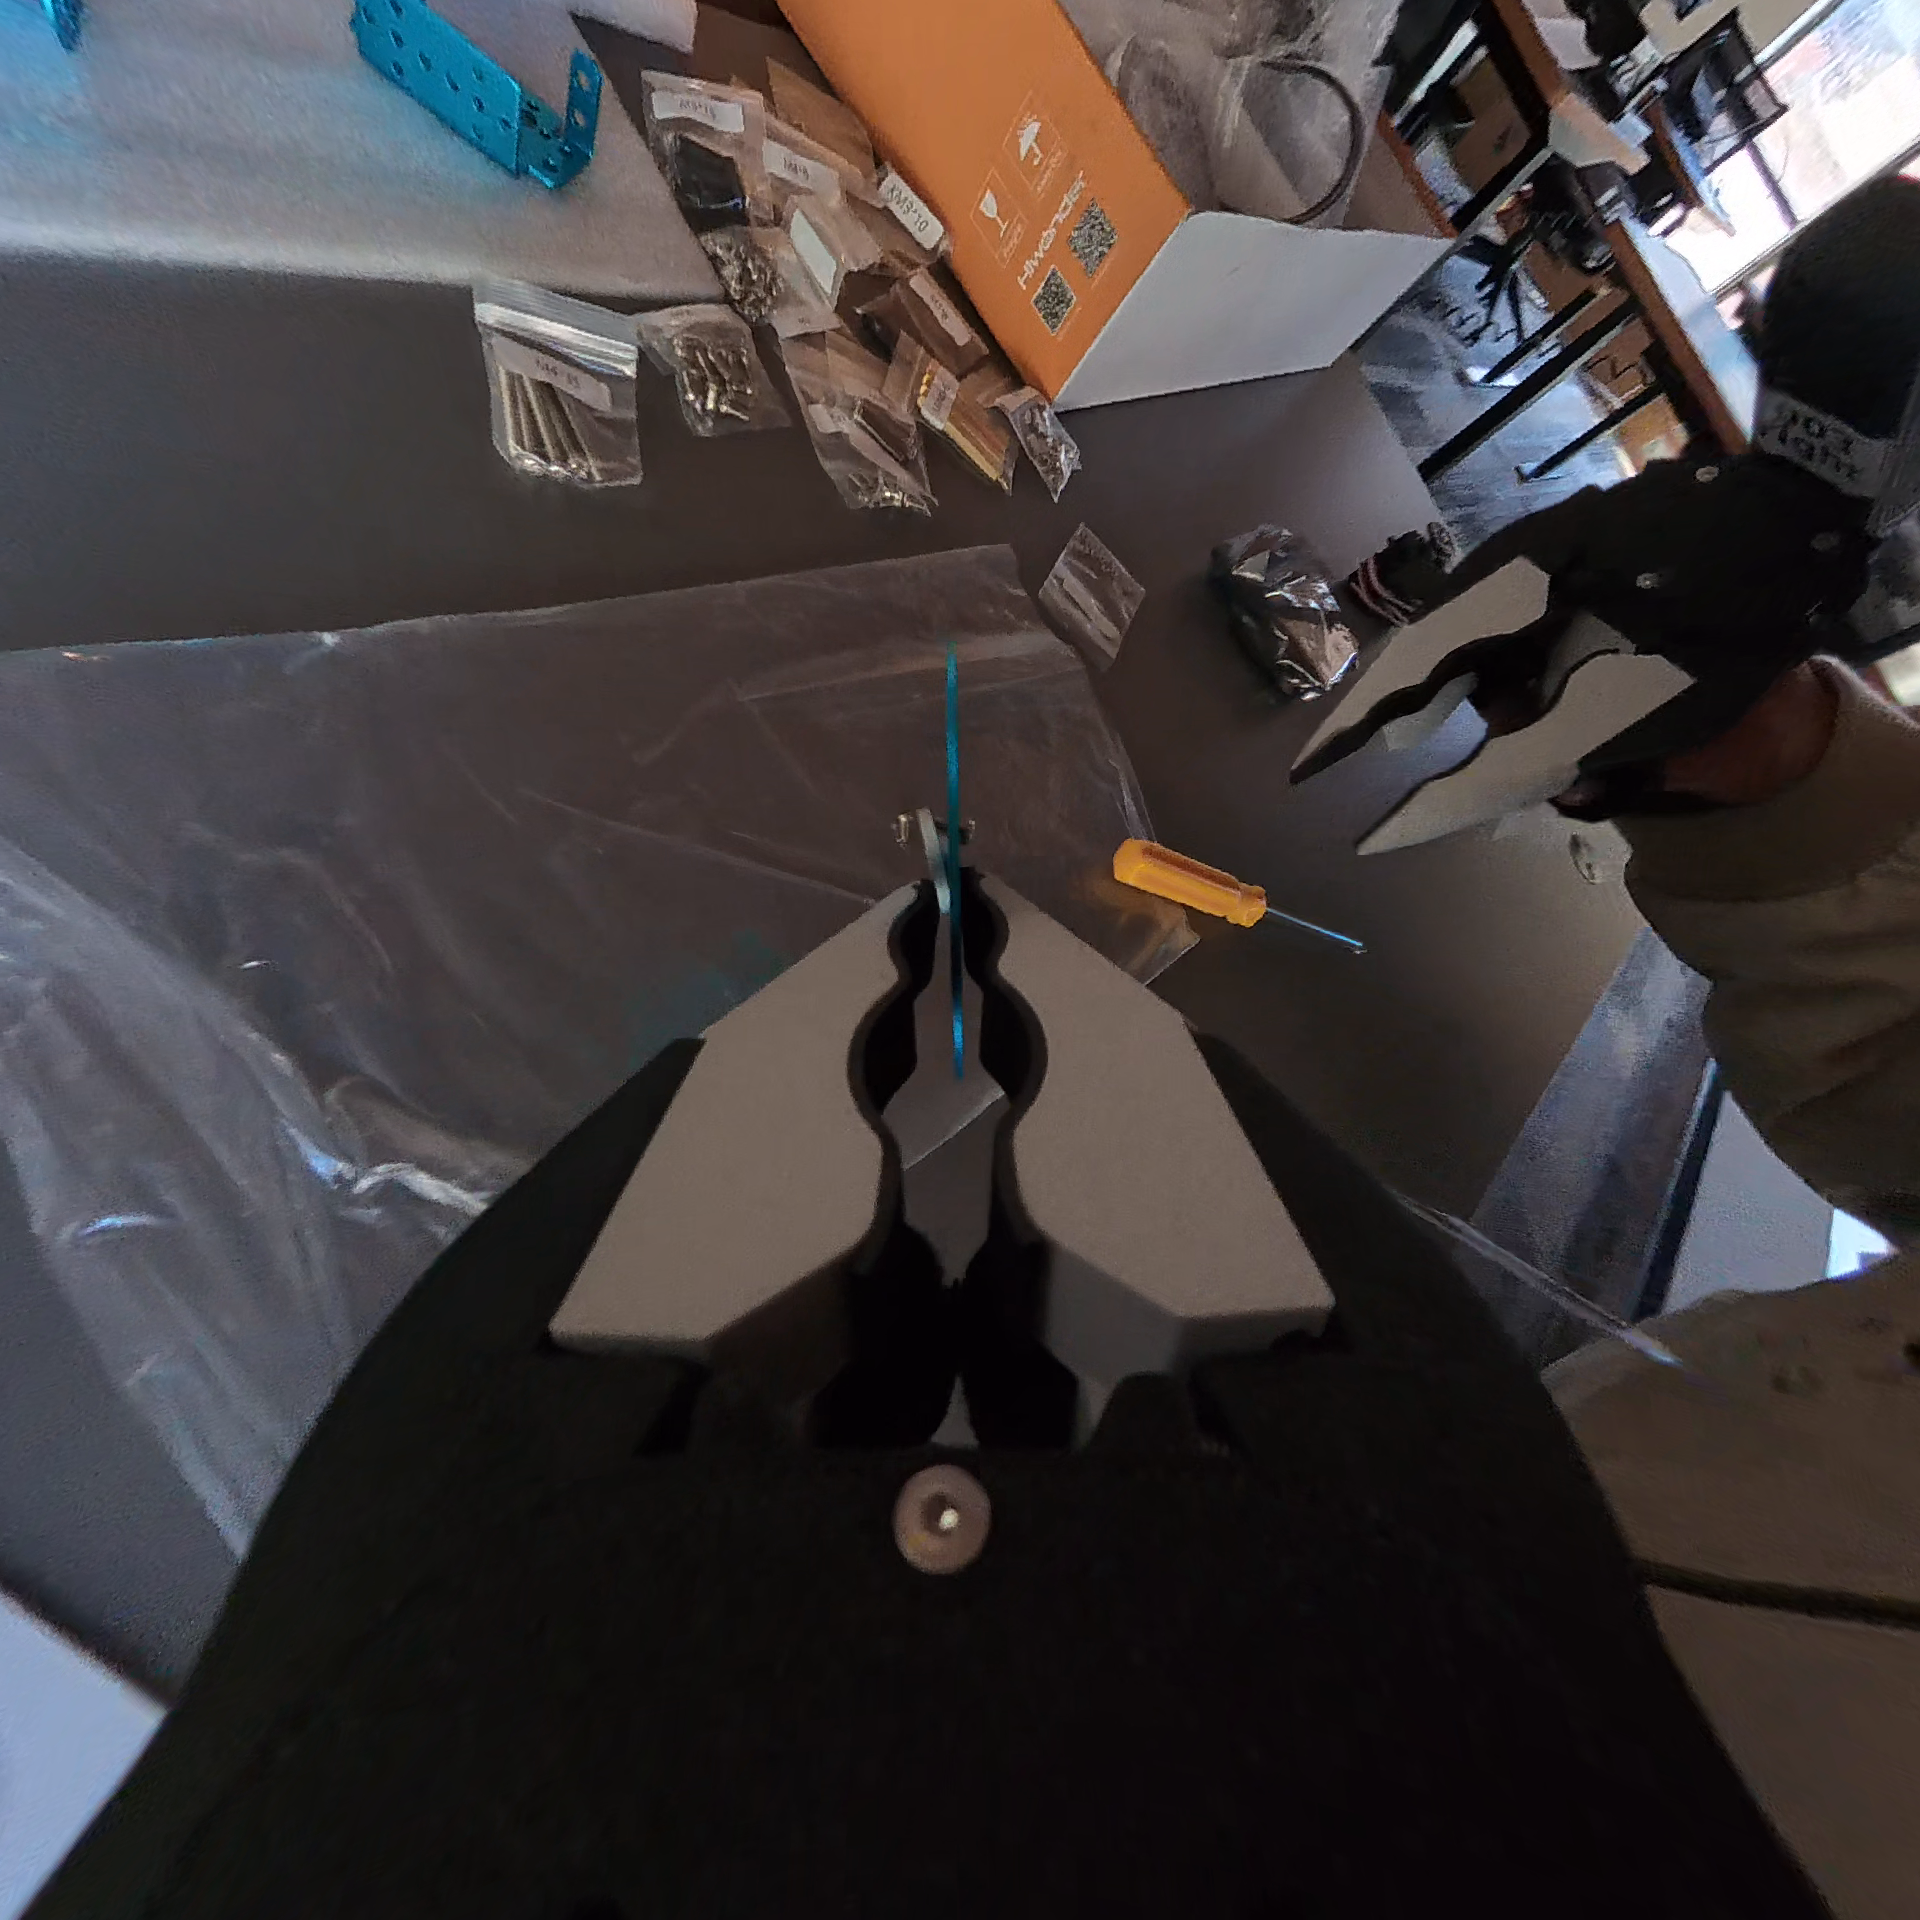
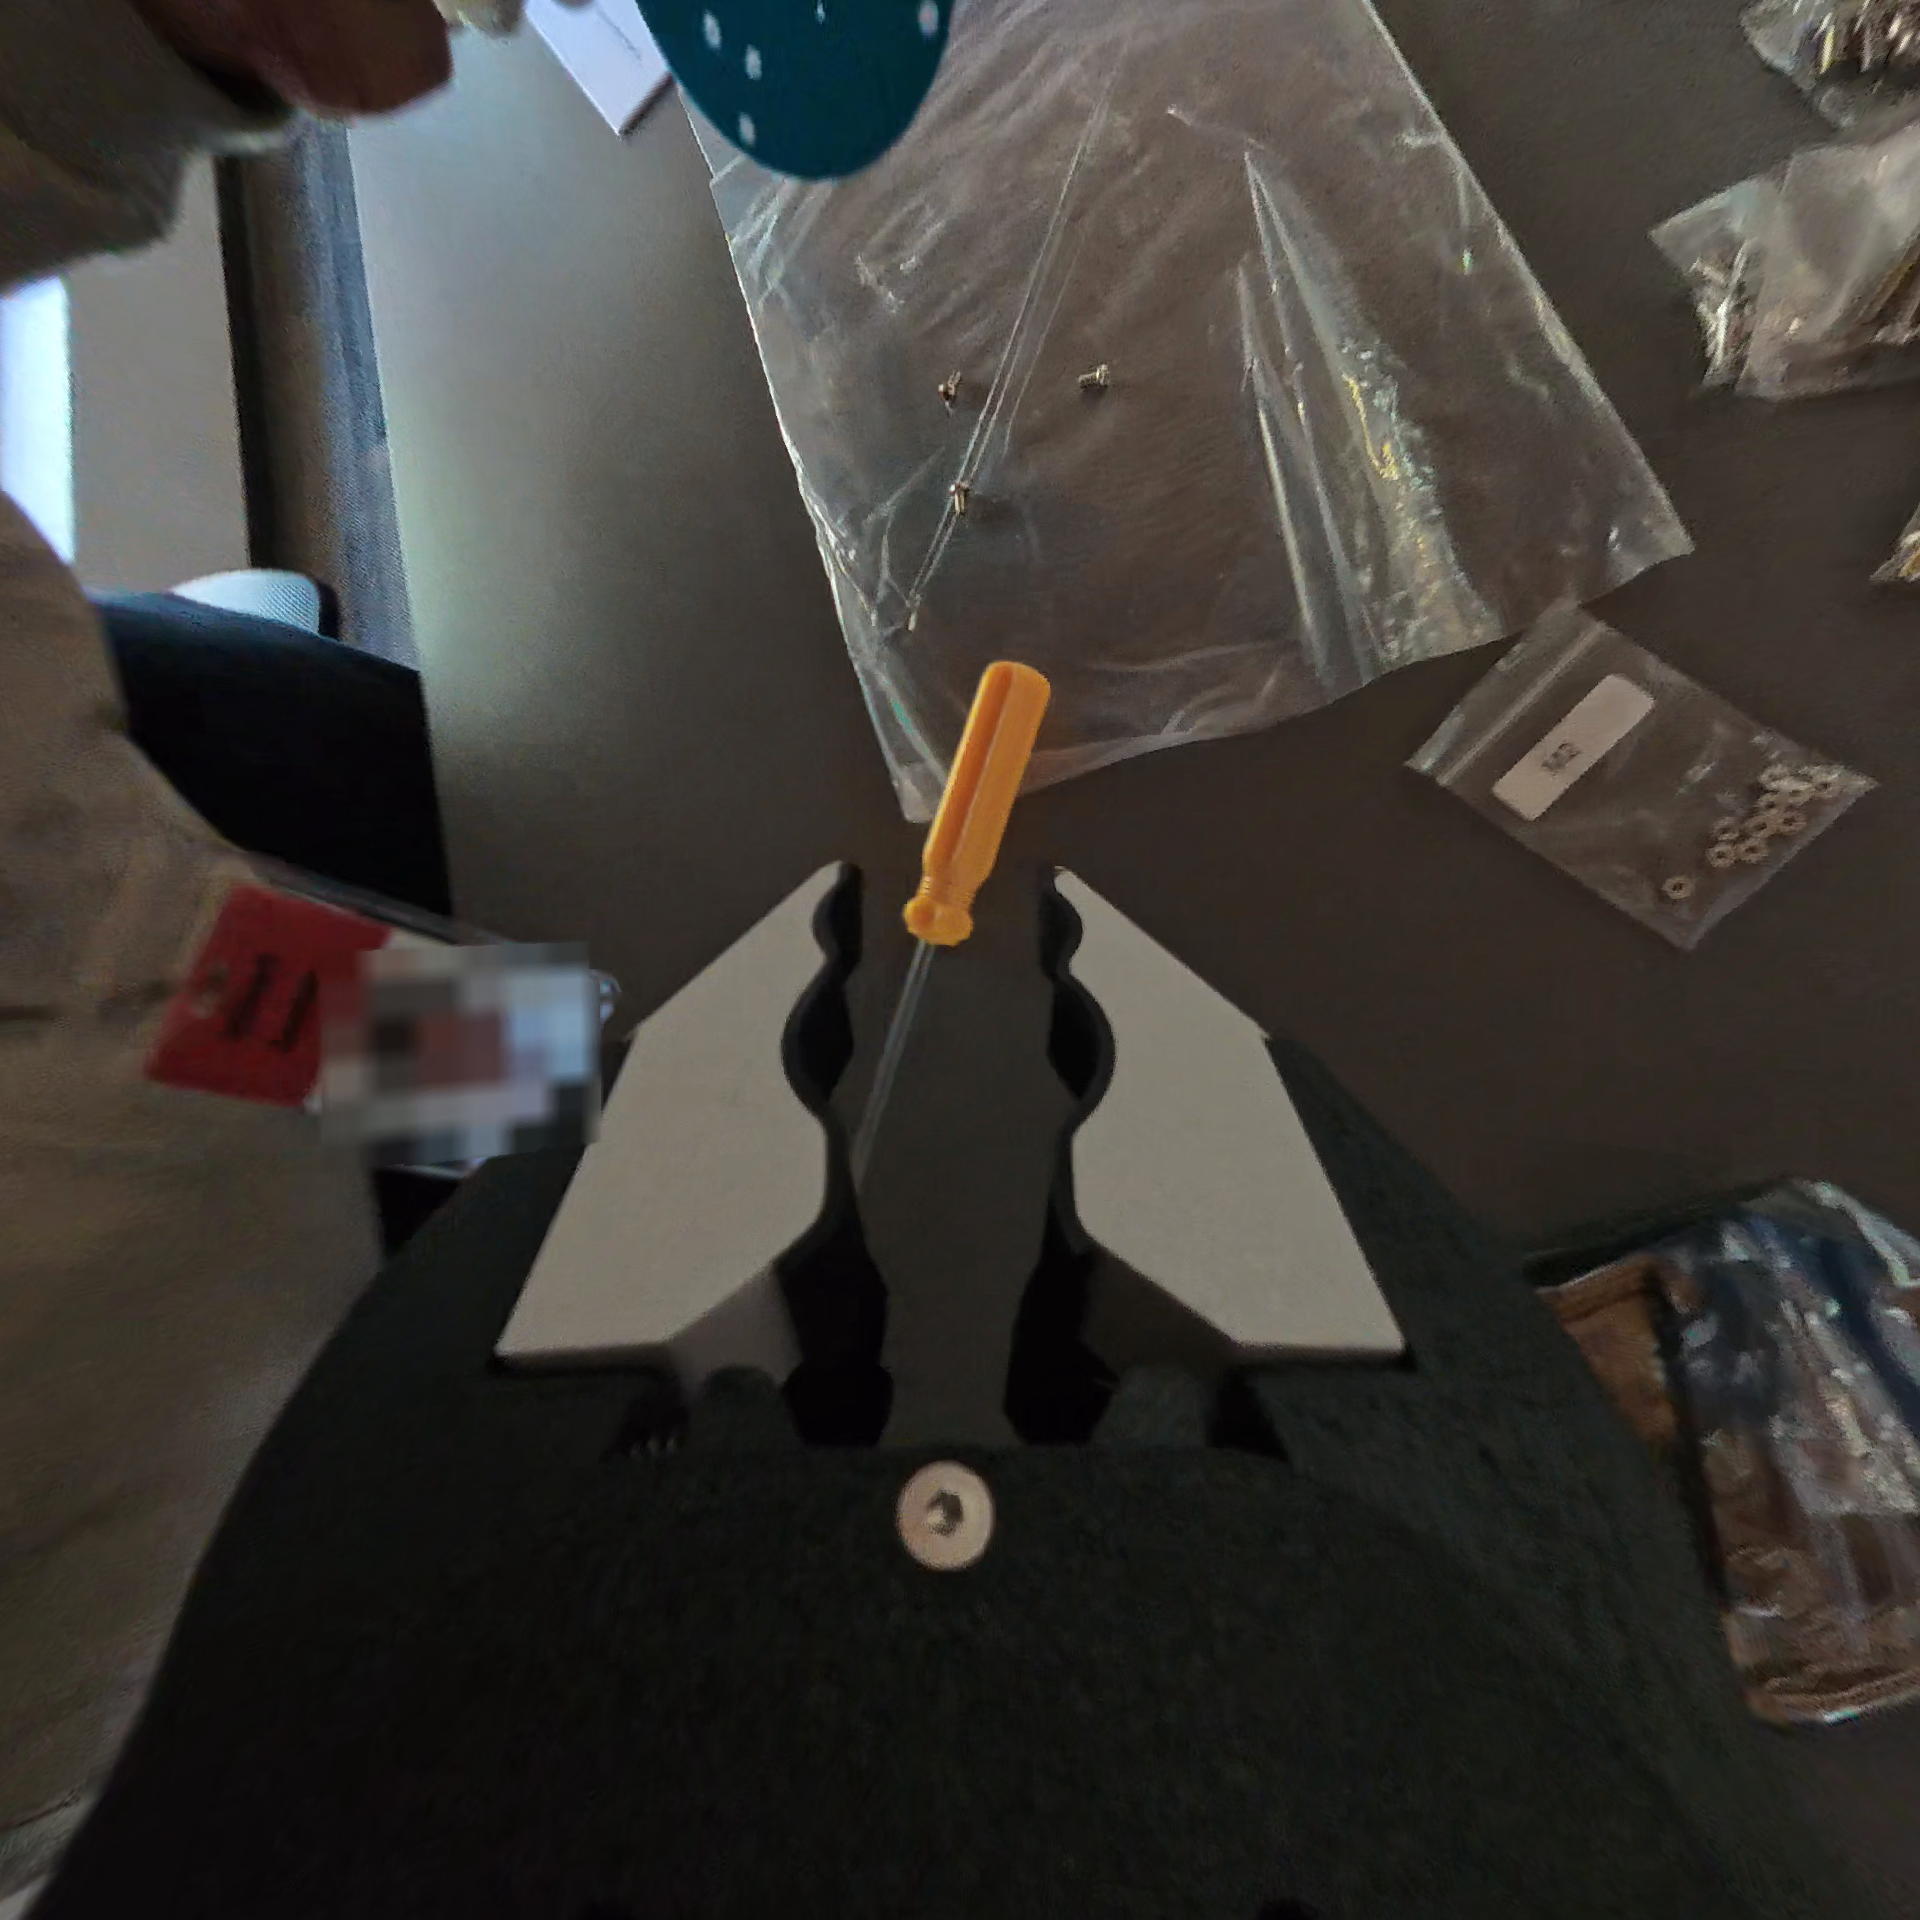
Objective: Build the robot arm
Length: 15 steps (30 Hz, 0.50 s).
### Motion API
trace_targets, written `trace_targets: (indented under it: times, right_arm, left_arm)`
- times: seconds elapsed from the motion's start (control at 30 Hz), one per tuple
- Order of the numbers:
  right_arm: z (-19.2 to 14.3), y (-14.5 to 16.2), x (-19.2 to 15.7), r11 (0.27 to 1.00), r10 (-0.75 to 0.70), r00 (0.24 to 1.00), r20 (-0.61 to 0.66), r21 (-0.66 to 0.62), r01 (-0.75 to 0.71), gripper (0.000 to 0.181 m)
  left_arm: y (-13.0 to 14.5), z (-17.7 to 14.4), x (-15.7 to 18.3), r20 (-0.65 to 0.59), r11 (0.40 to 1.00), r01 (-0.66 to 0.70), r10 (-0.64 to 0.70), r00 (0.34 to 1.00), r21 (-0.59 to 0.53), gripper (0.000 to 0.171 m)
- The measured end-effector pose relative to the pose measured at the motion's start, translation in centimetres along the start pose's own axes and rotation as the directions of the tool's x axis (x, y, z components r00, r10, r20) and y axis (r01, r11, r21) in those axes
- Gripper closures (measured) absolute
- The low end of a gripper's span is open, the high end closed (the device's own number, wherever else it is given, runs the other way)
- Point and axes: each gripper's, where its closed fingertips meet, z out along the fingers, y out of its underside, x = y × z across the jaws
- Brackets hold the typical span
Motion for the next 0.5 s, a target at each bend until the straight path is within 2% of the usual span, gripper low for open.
trace_targets:
  times: [0.03,0.13,0.33,0.4,0.5]
  right_arm:
    - [0.0,-0.1,0.0,0.999,0.031,0.999,-0.008,-0.012,-0.031,0.150]
    - [0.1,-1.1,-0.3,1.000,0.008,0.999,-0.040,-0.001,-0.008,0.136]
    - [0.5,-2.5,-0.9,0.992,-0.090,0.991,-0.098,0.074,0.097,0.139]
    - [0.6,-2.2,-1.9,0.988,-0.152,0.984,-0.095,0.026,0.155,0.144]
    - [0.2,-1.7,-1.8,0.962,-0.247,0.961,-0.121,-0.153,0.228,0.146]
  left_arm:
    - [0.0,0.3,-0.1,-0.016,1.000,-0.005,0.005,1.000,0.004,0.167]
    - [-0.3,1.1,-0.4,-0.052,0.997,-0.070,0.072,0.996,0.025,0.167]
    - [0.3,0.4,0.1,-0.119,0.972,-0.211,0.223,0.968,0.105,0.167]
    - [0.9,-0.4,0.6,-0.116,0.940,-0.313,0.329,0.937,0.132,0.167]
    - [1.9,-2.3,1.4,-0.136,0.901,-0.395,0.420,0.897,0.179,0.167]
